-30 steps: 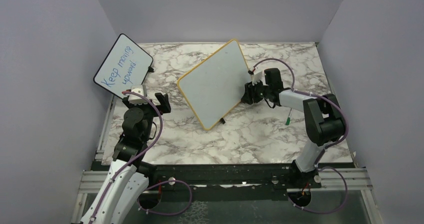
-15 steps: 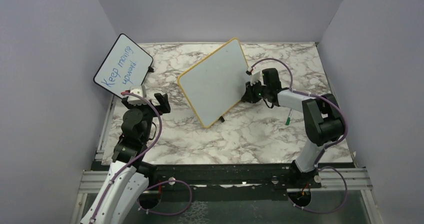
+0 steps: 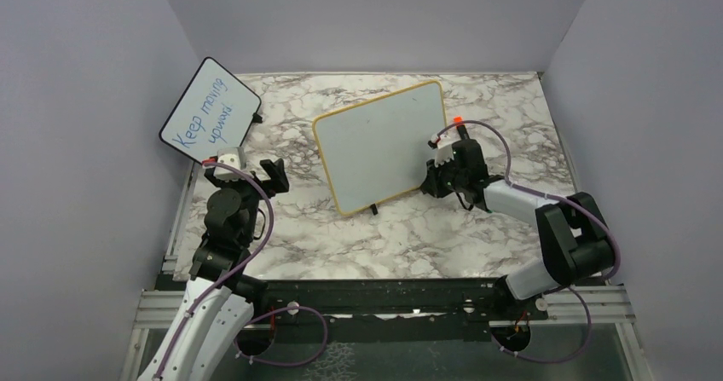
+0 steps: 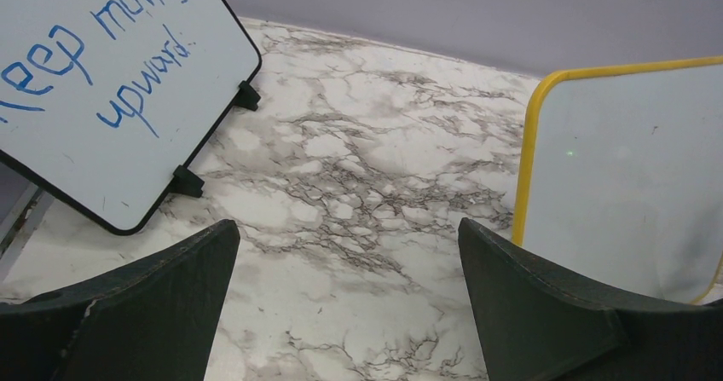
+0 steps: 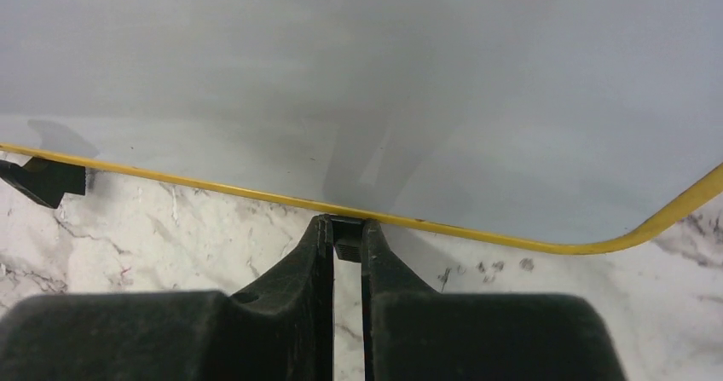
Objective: Write a sentence on the whiteboard
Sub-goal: Move the whiteboard to the center of the board.
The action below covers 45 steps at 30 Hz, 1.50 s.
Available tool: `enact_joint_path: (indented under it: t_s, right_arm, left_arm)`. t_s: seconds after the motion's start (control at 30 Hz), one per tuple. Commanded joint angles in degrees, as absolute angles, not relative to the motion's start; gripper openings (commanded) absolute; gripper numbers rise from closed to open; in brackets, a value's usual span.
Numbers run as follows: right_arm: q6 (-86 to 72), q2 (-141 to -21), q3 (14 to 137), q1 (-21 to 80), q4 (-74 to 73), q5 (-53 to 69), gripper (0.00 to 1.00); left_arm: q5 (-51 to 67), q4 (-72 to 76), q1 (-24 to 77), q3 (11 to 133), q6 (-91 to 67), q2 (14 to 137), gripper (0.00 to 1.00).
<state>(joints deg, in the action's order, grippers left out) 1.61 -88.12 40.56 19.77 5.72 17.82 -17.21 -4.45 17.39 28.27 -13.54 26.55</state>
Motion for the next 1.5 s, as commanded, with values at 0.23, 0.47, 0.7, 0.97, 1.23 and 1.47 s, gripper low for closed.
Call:
enact_joint_path:
  t_s: [0.23,0.47,0.7,0.97,1.23,1.47]
  right_arm:
    - [-3.5,-78.6,36.9,22.2,3.5,10.8,0.01]
    - [-0.5,-79.1,37.8,22.2,1.1,10.7,0.01]
    - [3.1,-79.8,39.3,22.2,-2.3,11.8,0.06]
    - [2.5,-75.7,38.6,22.1,-4.9,10.2,0.28]
    - [-2.1,-68.1,38.4,22.2,-8.5,0.9,0.60]
    - [-8.0,-63.8,41.1,21.3,-14.8,-16.3,0.99]
  left_arm:
    - [-18.8,-3.1,18.4,27.5,-14.2,25.6,0.99]
    - [-18.9,-3.2,18.4,27.4,-14.2,25.1,0.99]
    - [-19.2,-3.2,18.4,27.3,-14.2,24.6,0.99]
    - [-19.4,-2.9,18.4,27.1,-14.3,24.4,0.99]
    - [-18.5,-2.3,18.4,26.8,-14.3,24.2,0.99]
    - [-16.4,-2.0,18.4,26.8,-14.2,24.5,0.99]
